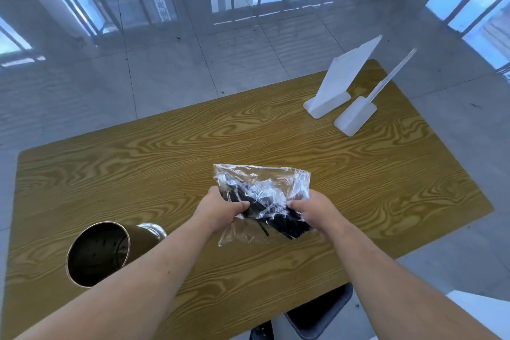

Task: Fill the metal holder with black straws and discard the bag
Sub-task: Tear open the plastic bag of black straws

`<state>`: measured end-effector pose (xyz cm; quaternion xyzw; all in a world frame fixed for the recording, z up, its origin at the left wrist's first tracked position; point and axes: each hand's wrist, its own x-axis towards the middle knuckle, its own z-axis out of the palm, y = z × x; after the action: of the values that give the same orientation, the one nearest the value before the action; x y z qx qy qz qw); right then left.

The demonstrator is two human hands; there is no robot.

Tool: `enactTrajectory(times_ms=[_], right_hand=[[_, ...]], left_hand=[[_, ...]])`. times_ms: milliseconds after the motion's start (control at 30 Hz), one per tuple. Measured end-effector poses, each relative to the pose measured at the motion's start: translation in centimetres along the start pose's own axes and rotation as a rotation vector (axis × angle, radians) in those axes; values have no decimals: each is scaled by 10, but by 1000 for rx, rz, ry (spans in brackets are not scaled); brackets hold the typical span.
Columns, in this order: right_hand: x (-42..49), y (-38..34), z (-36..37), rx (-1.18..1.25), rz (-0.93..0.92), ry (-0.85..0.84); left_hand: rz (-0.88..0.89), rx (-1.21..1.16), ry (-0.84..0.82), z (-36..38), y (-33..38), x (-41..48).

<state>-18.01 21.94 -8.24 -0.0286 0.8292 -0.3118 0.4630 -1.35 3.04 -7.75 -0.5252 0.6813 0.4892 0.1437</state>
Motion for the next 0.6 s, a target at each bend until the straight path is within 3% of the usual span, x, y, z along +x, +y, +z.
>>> enactTrajectory(times_ms=[233, 433, 600], right_hand=[[-18, -35, -7, 383, -86, -53], [-54, -90, -15, 550, -145, -274], [-94, -141, -10, 557, -263, -429]], left_hand=[[96, -410, -14, -42, 19, -19], [198, -721, -31, -96, 34, -35], [328, -771, 51, -155, 47, -58]])
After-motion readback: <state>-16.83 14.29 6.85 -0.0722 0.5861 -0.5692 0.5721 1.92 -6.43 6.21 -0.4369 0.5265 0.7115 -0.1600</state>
